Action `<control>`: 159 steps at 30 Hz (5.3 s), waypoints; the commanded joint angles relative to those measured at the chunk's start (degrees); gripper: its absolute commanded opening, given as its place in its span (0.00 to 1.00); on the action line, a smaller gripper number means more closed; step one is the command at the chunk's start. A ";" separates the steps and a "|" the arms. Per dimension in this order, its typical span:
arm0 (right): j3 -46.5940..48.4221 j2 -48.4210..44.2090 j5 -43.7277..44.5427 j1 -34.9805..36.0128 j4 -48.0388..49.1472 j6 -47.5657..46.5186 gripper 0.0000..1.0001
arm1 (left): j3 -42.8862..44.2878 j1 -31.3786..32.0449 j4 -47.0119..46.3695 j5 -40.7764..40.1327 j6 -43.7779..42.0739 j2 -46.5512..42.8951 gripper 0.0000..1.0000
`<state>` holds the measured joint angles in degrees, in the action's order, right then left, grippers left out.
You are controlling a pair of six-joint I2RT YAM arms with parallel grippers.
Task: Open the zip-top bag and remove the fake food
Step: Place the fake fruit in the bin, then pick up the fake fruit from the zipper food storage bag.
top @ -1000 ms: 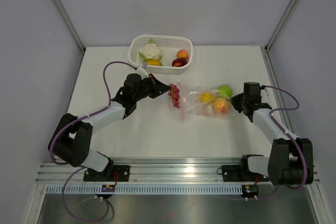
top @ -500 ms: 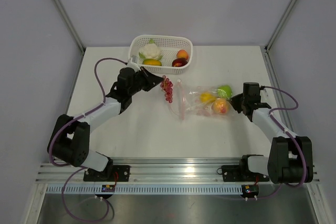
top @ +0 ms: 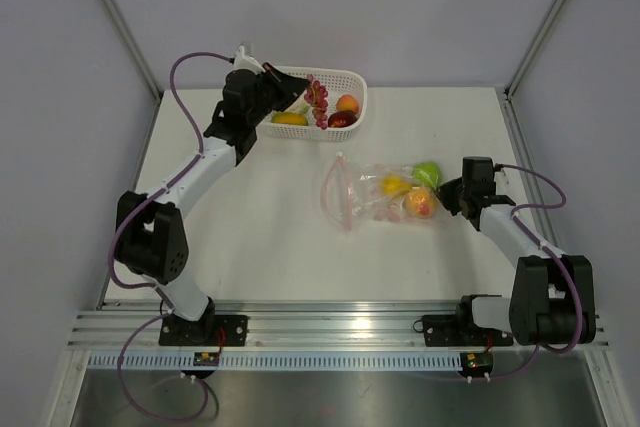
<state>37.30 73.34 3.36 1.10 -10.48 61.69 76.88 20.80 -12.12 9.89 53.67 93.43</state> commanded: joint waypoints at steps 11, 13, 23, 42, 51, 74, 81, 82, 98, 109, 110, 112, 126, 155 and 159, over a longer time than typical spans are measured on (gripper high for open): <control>0.67 -1.09 -1.51 -0.14 1.60 0.62 0.00 | 17.07 -0.67 -5.63 -8.75 -4.10 18.79 0.00; 0.76 -1.18 -1.33 -0.14 1.51 0.62 0.00 | 18.82 -0.76 -6.51 -9.18 -3.40 22.14 0.00; 0.93 -0.92 -2.48 -0.14 2.04 1.06 0.00 | 23.14 -0.93 -12.31 -9.19 2.22 34.71 0.04; 0.93 -1.97 -2.12 -0.05 1.43 0.97 0.00 | 8.74 -2.69 -12.84 -5.06 1.17 20.41 0.47; 0.76 -2.33 -2.30 -0.14 1.60 0.97 0.00 | -8.58 -1.03 -10.22 -1.81 5.66 6.16 0.40; 0.23 -3.29 -1.60 -0.14 1.69 0.71 0.00 | -41.47 7.15 -35.43 14.27 18.14 0.26 0.16; -0.56 -3.29 -2.91 -0.14 3.09 1.24 0.00 | -39.98 8.29 -33.68 15.25 15.52 3.25 0.19; -0.65 -3.29 -3.09 -0.05 3.18 1.24 0.00 | -39.36 8.47 -32.19 14.90 14.54 3.34 0.20; -0.21 -2.24 -3.71 4.34 5.21 0.80 0.00 | -29.95 9.17 -21.02 18.06 9.26 10.98 0.32; 2.07 0.66 -0.02 11.55 5.29 0.62 0.00 | -28.01 9.61 -20.57 19.55 8.47 13.80 0.37; 2.16 0.84 -0.02 12.07 5.47 0.71 0.00 | -28.01 9.70 -20.66 19.81 8.73 13.97 0.37; 2.34 1.71 0.33 13.65 5.91 0.89 0.00 | -27.66 9.79 -20.75 20.08 9.00 14.41 0.37; 5.77 1.72 2.09 15.95 3.63 -4.12 0.19 | -27.92 9.88 -20.65 19.29 7.94 13.71 0.38; 10.34 3.65 6.84 16.03 -1.21 -9.05 0.56 | -45.15 1.35 -22.33 13.58 12.86 -9.31 0.38; 10.25 3.74 6.67 15.95 -0.95 -9.04 0.55 | -45.50 1.26 -22.68 13.75 13.39 -10.19 0.44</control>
<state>45.56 76.93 8.10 16.51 -11.92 52.88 32.16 22.31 -32.86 24.82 66.70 85.21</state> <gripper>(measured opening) 0.556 0.421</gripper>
